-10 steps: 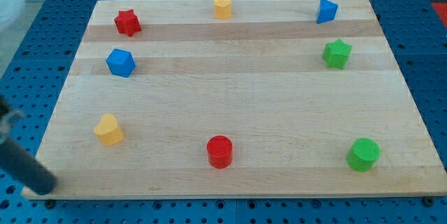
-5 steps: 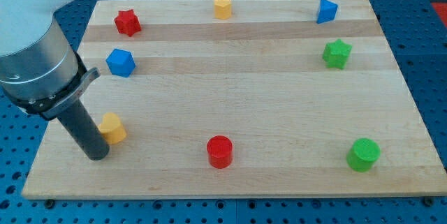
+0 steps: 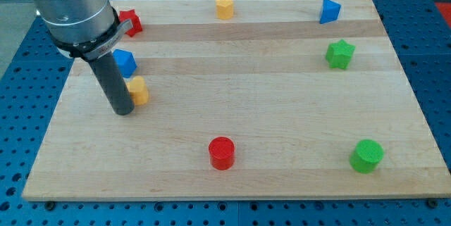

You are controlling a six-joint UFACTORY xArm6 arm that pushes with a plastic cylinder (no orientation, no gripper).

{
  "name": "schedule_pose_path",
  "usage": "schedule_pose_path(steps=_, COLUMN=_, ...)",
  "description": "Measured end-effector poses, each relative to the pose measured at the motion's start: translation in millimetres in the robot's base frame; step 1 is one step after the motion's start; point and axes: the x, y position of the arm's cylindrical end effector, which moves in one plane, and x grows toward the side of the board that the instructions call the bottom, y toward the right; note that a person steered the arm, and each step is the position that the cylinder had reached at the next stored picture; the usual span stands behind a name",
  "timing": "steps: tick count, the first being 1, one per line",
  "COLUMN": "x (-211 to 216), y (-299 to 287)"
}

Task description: Push the yellow heart towards the blue cube

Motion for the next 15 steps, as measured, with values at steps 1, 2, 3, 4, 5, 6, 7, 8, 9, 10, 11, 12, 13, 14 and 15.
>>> schedule_pose_path(steps=1, x=42.6, y=2.9)
schedule_pose_path(steps=2, x=50.0, y=20.2)
schedule_pose_path(steps=3, x=39.5, y=20.4)
schedule_pose_path(steps=4, x=39.5, y=44.3)
schedule_pose_path(steps=5, x=24.5, y=41.1)
schedule_pose_path(steps=6, x=7.5, y=25.0)
schedule_pose_path(steps=7, x=-1.8, y=10.9)
schedule_pose_path(steps=8, x=-12.5, y=1.8)
schedule_pose_path(steps=9, x=-6.0, y=13.9)
schedule_pose_path(steps=10, x=17.5, y=43.6)
schedule_pose_path(steps=11, x=-12.7, y=58.1)
schedule_pose_path(steps=12, x=-22.4, y=54.8)
schedule_pose_path(steps=13, x=-35.2, y=41.5)
schedule_pose_path(steps=14, x=-37.1, y=24.2)
schedule_pose_path(steps=15, x=-45.8, y=15.7)
